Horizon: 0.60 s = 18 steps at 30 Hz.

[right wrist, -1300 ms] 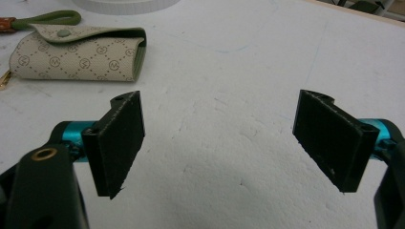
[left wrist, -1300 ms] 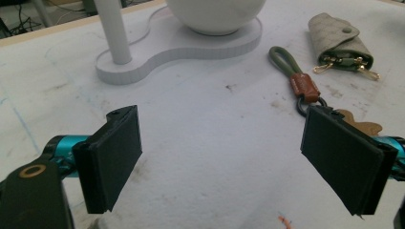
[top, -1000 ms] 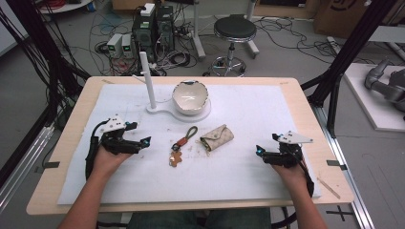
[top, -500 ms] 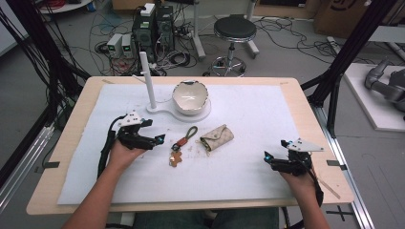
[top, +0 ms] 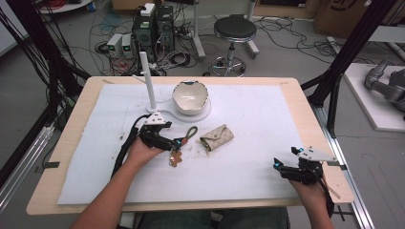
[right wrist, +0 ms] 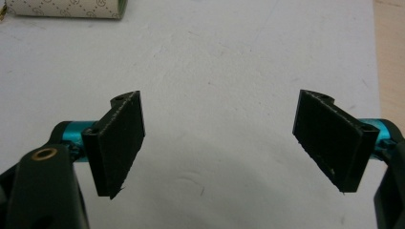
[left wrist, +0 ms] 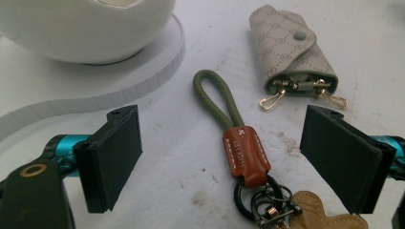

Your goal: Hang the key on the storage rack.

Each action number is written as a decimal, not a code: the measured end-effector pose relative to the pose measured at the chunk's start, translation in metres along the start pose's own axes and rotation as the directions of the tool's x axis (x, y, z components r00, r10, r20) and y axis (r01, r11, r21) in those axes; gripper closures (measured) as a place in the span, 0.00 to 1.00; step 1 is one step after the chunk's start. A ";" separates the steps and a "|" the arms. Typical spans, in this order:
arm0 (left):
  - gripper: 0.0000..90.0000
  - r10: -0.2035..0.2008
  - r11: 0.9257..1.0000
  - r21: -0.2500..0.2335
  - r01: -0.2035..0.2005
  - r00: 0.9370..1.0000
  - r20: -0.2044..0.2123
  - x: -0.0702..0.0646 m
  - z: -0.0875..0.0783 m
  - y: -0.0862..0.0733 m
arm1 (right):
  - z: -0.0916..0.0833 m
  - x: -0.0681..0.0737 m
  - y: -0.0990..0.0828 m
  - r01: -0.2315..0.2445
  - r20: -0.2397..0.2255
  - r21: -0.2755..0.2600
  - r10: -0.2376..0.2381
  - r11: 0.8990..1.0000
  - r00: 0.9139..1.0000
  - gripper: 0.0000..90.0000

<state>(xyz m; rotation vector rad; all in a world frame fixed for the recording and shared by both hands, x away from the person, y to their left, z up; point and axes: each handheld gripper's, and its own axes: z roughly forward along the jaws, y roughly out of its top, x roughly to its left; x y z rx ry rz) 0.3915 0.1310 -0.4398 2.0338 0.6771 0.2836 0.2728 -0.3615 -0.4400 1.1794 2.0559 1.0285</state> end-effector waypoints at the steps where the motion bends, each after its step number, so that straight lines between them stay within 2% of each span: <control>1: 0.16 0.002 1.000 0.021 -0.002 1.000 -0.003 -0.001 0.003 0.000 | -0.001 0.000 -0.001 -0.002 -0.001 0.004 0.002 1.000 1.000 0.20; 2: 0.17 0.002 1.000 0.021 -0.002 1.000 -0.003 -0.001 0.003 0.000 | -0.001 0.000 -0.001 -0.002 -0.001 0.004 0.002 1.000 1.000 0.20; 3: 0.17 0.009 0.998 0.058 -0.008 1.000 -0.011 -0.001 0.008 0.000 | -0.003 -0.001 -0.002 0.001 0.002 0.004 -0.001 1.000 1.000 0.20; 4: 0.18 0.009 0.998 0.058 -0.008 1.000 -0.011 -0.001 0.008 0.000 | -0.003 -0.001 -0.002 0.001 0.002 0.004 -0.001 1.000 1.000 0.20; 5: 0.19 0.013 0.997 0.078 -0.012 1.000 -0.015 -0.002 0.011 0.001 | -0.005 -0.001 -0.004 -0.003 0.002 0.007 0.003 1.000 1.000 0.20; 11: 0.24 0.013 0.996 0.094 -0.012 1.000 -0.014 -0.004 0.017 0.002 | -0.006 -0.001 -0.006 0.005 0.006 0.012 -0.005 1.000 1.000 0.20; 13: 0.26 0.020 0.993 0.116 -0.019 1.000 -0.011 -0.005 0.021 0.001 | -0.007 -0.001 -0.006 0.007 0.008 0.011 -0.007 1.000 1.000 0.20; 14: 0.34 0.035 0.988 0.151 -0.032 0.999 -0.016 -0.007 0.024 0.000 | -0.007 0.000 -0.006 0.005 0.009 0.014 -0.005 1.000 1.000 0.20; 15: 0.39 0.052 0.986 0.160 -0.048 0.998 -0.023 -0.008 0.025 0.000 | -0.007 0.000 -0.006 0.006 0.008 0.012 -0.006 1.000 1.000 0.20; 18: 0.44 0.054 0.985 0.166 -0.048 0.998 -0.032 -0.010 0.025 0.002 | -0.008 0.000 -0.006 0.007 0.009 0.011 -0.007 1.000 1.000 0.20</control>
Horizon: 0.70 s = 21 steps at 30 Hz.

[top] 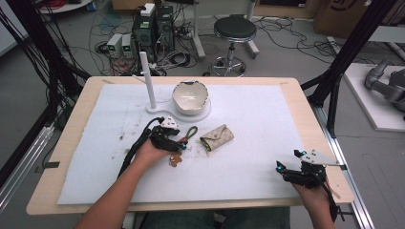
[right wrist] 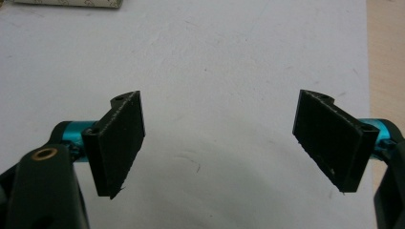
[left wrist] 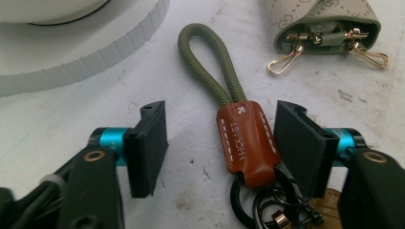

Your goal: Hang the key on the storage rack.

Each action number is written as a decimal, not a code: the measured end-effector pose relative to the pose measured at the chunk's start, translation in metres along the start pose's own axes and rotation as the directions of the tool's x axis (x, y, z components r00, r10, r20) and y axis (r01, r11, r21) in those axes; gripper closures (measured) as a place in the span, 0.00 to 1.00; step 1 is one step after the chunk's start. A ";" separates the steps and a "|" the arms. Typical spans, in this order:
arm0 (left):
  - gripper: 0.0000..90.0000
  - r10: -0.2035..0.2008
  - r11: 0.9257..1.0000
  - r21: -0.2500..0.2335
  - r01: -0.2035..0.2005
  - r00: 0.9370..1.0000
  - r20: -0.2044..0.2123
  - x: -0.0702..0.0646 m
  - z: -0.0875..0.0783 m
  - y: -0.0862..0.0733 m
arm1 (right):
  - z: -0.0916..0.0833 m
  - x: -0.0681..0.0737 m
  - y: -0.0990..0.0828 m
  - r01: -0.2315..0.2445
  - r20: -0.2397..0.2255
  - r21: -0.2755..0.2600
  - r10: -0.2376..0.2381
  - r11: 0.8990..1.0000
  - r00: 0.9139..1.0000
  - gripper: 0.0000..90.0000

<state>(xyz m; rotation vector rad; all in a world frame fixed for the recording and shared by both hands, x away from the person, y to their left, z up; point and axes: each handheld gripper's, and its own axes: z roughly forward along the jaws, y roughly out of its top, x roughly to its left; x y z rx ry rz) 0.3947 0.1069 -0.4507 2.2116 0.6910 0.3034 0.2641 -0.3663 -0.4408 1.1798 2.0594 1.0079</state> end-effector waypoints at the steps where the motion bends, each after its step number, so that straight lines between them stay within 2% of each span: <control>1: 0.48 0.000 1.000 0.000 0.000 1.000 0.000 0.000 0.000 0.000 | 0.000 0.000 0.000 0.000 0.000 0.000 0.000 1.000 1.000 0.20; 2: 0.55 0.026 1.000 0.009 -0.026 0.999 0.021 -0.002 -0.001 0.002 | 0.000 0.000 0.000 -0.002 -0.001 0.003 0.002 1.000 1.000 0.20; 3: 0.62 0.026 1.000 0.009 -0.026 0.999 0.021 -0.002 -0.001 0.002 | 0.000 0.000 0.000 -0.002 -0.001 0.003 0.002 1.000 1.000 0.20; 4: 0.69 0.044 0.999 0.011 -0.045 0.999 0.030 -0.004 -0.002 0.002 | 0.001 0.001 0.001 0.002 -0.001 0.000 -0.002 1.000 1.000 0.20; 5: 0.69 0.062 0.998 0.012 -0.063 0.997 0.035 -0.006 -0.002 0.003 | 0.001 0.001 0.001 0.002 -0.001 0.000 -0.002 1.000 1.000 0.20; 7: 0.75 0.079 0.997 0.019 -0.080 0.996 0.041 -0.008 -0.003 0.003 | 0.001 0.001 0.002 0.003 -0.001 0.001 -0.003 1.000 1.000 0.20; 9: 0.75 0.072 0.997 0.018 -0.073 0.996 0.048 -0.007 -0.004 0.003 | 0.001 0.002 0.002 0.006 -0.001 -0.004 -0.006 1.000 1.000 0.20; 12: 0.76 0.073 0.997 0.012 -0.073 0.997 0.032 -0.005 -0.009 0.003 | 0.001 0.002 0.003 0.008 -0.003 -0.004 -0.008 1.000 1.000 0.20; 14: 0.76 0.078 0.997 0.005 -0.078 0.997 0.005 -0.004 -0.013 0.003 | 0.003 0.001 0.003 0.005 -0.005 -0.006 -0.005 1.000 1.000 0.20; 16: 0.76 0.075 0.997 -0.028 -0.076 0.997 -0.022 -0.004 -0.020 0.003 | 0.006 0.001 0.004 0.002 -0.011 -0.008 -0.002 1.000 1.000 0.20; 18: 0.76 0.073 0.997 -0.038 -0.074 0.997 -0.029 -0.004 -0.023 0.003 | 0.008 0.001 0.006 0.004 -0.017 -0.012 -0.004 1.000 1.000 0.20; 19: 0.76 0.067 0.996 -0.051 -0.069 0.997 -0.038 -0.004 -0.026 0.003 | 0.008 0.001 0.006 0.004 -0.017 -0.012 -0.004 1.000 1.000 0.20; 20: 0.76 0.054 0.995 -0.085 -0.057 0.998 -0.045 -0.003 -0.033 0.002 | 0.010 0.003 0.008 0.009 -0.022 -0.013 -0.009 1.000 1.000 0.20; 21: 0.76 0.054 0.995 -0.085 -0.057 0.998 -0.045 -0.003 -0.033 0.002 | 0.010 0.003 0.008 0.009 -0.022 -0.013 -0.009 1.000 1.000 0.20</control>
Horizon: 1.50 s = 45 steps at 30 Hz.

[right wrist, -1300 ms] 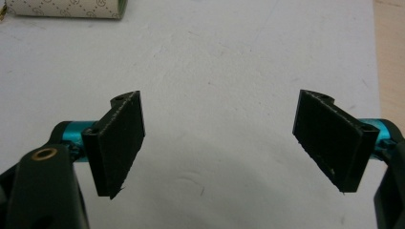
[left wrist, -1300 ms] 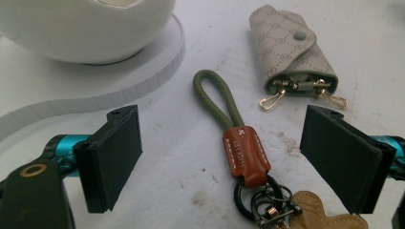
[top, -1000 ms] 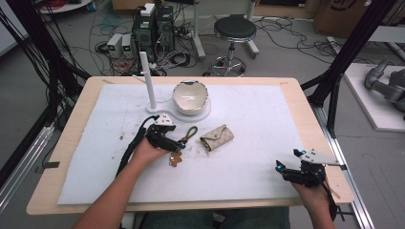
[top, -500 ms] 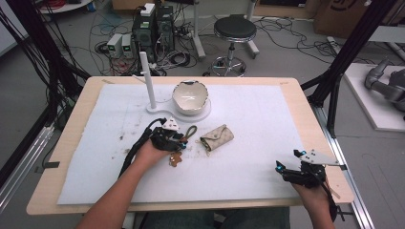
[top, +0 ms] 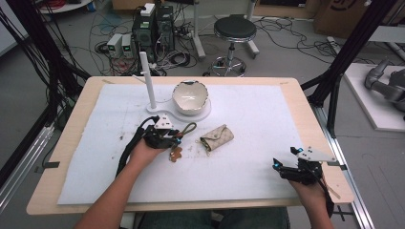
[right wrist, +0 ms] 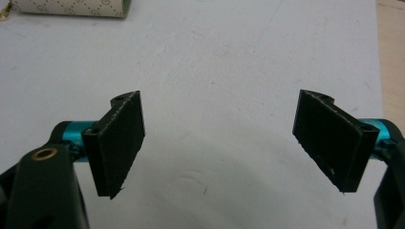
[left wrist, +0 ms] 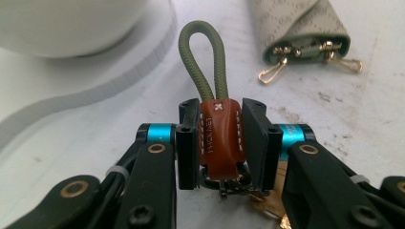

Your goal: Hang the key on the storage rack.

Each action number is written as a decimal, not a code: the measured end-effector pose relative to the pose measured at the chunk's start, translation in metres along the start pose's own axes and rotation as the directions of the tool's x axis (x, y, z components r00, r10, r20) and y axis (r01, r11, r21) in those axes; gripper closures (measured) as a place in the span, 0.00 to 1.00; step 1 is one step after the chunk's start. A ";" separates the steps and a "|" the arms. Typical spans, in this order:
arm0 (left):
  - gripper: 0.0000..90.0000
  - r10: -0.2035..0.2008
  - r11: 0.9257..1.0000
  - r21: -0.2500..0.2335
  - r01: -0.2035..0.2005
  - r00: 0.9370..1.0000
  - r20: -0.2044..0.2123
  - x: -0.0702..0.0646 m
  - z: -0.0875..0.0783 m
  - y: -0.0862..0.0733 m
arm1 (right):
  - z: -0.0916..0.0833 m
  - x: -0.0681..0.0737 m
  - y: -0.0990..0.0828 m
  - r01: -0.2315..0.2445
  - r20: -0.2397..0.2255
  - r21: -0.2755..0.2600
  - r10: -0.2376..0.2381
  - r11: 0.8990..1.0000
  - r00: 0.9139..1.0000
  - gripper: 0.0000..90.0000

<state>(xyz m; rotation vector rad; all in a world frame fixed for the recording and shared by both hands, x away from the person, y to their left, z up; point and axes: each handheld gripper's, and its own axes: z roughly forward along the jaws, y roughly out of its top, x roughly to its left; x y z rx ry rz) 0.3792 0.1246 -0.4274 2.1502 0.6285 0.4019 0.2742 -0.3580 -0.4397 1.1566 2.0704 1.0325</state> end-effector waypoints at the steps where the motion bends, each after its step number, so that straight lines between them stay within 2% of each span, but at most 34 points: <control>1: 0.76 -0.007 1.000 -0.016 0.007 1.000 0.001 0.001 -0.004 -0.001 | 0.002 0.000 0.001 0.007 -0.003 -0.005 -0.007 1.000 1.000 0.20; 4: 0.76 -0.015 0.998 -0.060 0.014 1.000 -0.016 0.001 -0.020 -0.001 | 0.011 0.004 0.009 0.019 -0.021 -0.006 -0.019 1.000 1.000 0.20; 5: 0.76 -0.015 0.998 -0.060 0.014 1.000 -0.016 0.001 -0.020 -0.001 | 0.011 0.004 0.009 0.019 -0.021 -0.006 -0.019 1.000 1.000 0.20; 8: 0.76 -0.027 0.994 -0.111 0.022 0.999 -0.043 0.001 -0.036 0.000 | 0.023 0.010 0.016 0.037 -0.044 -0.004 -0.037 0.999 0.998 0.20; 15: 0.76 -0.024 0.993 -0.121 0.014 0.996 -0.085 0.000 -0.052 -0.009 | 0.040 0.016 0.027 0.052 -0.082 -0.007 -0.052 0.999 0.995 0.20; 24: 0.76 -0.063 0.987 -0.153 0.041 0.988 -0.139 0.004 -0.074 -0.022 | 0.064 0.025 0.042 0.081 -0.121 0.000 -0.081 0.997 0.989 0.20; 25: 0.76 -0.079 0.985 -0.167 0.053 0.985 -0.152 0.005 -0.078 -0.024 | 0.065 0.026 0.044 0.082 -0.121 0.001 -0.081 0.997 0.989 0.20; 27: 0.76 -0.086 0.983 -0.174 0.058 0.984 -0.156 0.007 -0.080 -0.024 | 0.067 0.027 0.045 0.082 -0.123 0.000 -0.081 0.997 0.989 0.20; 30: 0.76 -0.129 0.972 -0.216 0.091 0.977 -0.170 0.012 -0.088 -0.023 | 0.071 0.030 0.047 0.086 -0.127 0.005 -0.084 0.996 0.988 0.20; 32: 0.76 -0.131 0.971 -0.220 0.091 0.976 -0.174 0.013 -0.089 -0.022 | 0.071 0.029 0.048 0.084 -0.131 0.007 -0.082 0.996 0.988 0.20; 35: 0.76 -0.140 0.963 -0.256 0.086 0.969 -0.202 0.021 -0.097 -0.012 | 0.073 0.028 0.047 0.076 -0.134 0.015 -0.073 0.997 0.988 0.20; 37: 0.76 -0.140 0.961 -0.264 0.082 0.968 -0.207 0.022 -0.098 -0.010 | 0.073 0.027 0.047 0.072 -0.134 0.014 -0.069 0.997 0.989 0.20; 38: 0.76 -0.140 0.958 -0.277 0.077 0.966 -0.217 0.025 -0.101 -0.005 | 0.073 0.027 0.047 0.072 -0.134 0.014 -0.069 0.997 0.989 0.20; 39: 0.76 -0.136 0.955 -0.289 0.062 0.960 -0.244 0.029 -0.106 0.001 | 0.073 0.027 0.047 0.072 -0.132 0.013 -0.070 0.997 0.989 0.20; 40: 0.76 -0.136 0.955 -0.289 0.062 0.960 -0.244 0.029 -0.106 0.001 | 0.073 0.027 0.047 0.072 -0.132 0.013 -0.070 0.997 0.989 0.20; 41: 0.76 -0.136 0.953 -0.296 0.056 0.957 -0.256 0.030 -0.108 0.003 | 0.073 0.027 0.047 0.072 -0.133 0.014 -0.070 0.997 0.989 0.20; 42: 0.76 -0.148 0.949 -0.311 0.056 0.949 -0.279 0.035 -0.113 0.007 | 0.073 0.027 0.047 0.075 -0.132 0.016 -0.072 0.997 0.989 0.20; 43: 0.76 -0.148 0.949 -0.311 0.056 0.949 -0.279 0.035 -0.113 0.007 | 0.073 0.027 0.047 0.076 -0.131 0.017 -0.073 0.997 0.989 0.20; 45: 0.76 -0.161 0.943 -0.327 0.061 0.944 -0.289 0.040 -0.117 0.011 | 0.073 0.027 0.047 0.076 -0.130 0.019 -0.073 0.997 0.989 0.20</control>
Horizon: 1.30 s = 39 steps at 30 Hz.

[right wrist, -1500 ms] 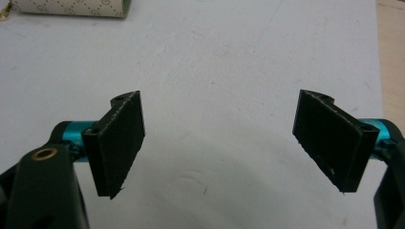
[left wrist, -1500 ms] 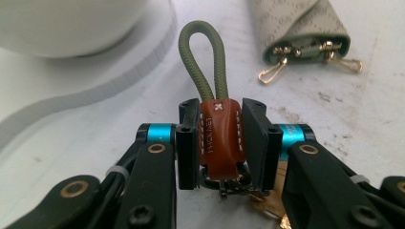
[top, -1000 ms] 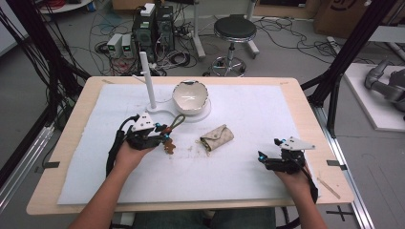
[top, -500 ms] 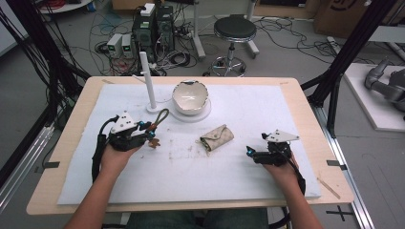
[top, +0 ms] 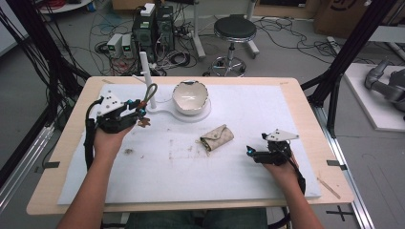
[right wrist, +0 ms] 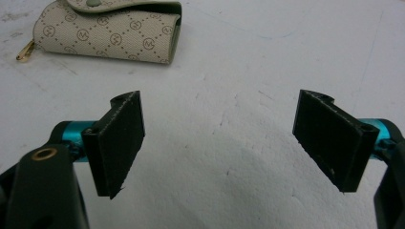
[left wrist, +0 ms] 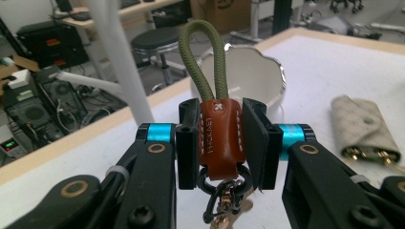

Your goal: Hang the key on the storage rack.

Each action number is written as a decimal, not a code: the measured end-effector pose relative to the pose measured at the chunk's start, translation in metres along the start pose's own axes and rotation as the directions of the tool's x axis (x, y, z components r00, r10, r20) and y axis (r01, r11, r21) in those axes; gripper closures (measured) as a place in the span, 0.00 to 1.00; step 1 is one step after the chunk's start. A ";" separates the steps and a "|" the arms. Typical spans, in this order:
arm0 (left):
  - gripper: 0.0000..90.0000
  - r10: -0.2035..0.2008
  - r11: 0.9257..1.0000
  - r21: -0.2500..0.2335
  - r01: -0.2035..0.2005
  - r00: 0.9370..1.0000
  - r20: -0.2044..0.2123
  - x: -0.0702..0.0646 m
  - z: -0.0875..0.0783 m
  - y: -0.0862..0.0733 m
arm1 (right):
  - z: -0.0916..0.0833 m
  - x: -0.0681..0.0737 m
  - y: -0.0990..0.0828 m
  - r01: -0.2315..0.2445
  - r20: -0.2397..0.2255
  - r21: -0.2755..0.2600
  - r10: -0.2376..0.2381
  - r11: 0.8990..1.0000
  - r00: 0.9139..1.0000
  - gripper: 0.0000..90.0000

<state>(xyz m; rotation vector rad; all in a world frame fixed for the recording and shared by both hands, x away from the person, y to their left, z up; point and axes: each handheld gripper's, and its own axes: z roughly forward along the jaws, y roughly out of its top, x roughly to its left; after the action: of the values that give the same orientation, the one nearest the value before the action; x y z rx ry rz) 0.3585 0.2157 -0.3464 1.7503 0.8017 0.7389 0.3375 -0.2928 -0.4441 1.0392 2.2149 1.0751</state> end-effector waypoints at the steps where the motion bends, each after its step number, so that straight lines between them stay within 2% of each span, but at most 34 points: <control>1: 0.76 -0.002 1.000 -0.009 0.001 1.000 -0.012 0.002 0.000 0.003 | 0.000 0.000 0.000 0.000 0.000 0.000 0.000 1.000 1.000 0.20; 8: 0.76 0.010 1.000 -0.029 -0.013 0.996 -0.091 0.011 -0.002 0.014 | 0.001 0.002 0.000 0.010 -0.001 0.009 -0.010 1.000 1.000 0.20; 11: 0.76 0.007 0.999 -0.043 -0.012 0.994 -0.108 0.014 -0.003 0.016 | 0.001 0.001 0.000 0.008 0.001 0.007 -0.008 1.000 1.000 0.20; 18: 0.76 -0.007 0.998 -0.061 0.000 0.993 -0.114 0.021 0.001 0.018 | 0.000 0.002 0.000 0.013 0.000 0.010 -0.013 1.000 1.000 0.20; 28: 0.76 -0.005 1.000 -0.016 0.003 0.990 -0.139 0.029 0.012 0.011 | 0.002 0.004 -0.001 0.016 0.000 0.019 -0.016 1.000 1.000 0.20; 39: 0.75 -0.008 1.000 0.014 0.010 0.991 -0.134 0.033 0.024 0.001 | 0.001 0.004 -0.001 0.015 -0.004 0.021 -0.015 1.000 1.000 0.20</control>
<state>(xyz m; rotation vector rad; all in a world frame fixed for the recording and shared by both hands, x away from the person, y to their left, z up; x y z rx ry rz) 0.3970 0.2294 -0.3486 1.7228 0.9070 0.8530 0.3356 -0.2896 -0.4463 1.0291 2.2381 1.0498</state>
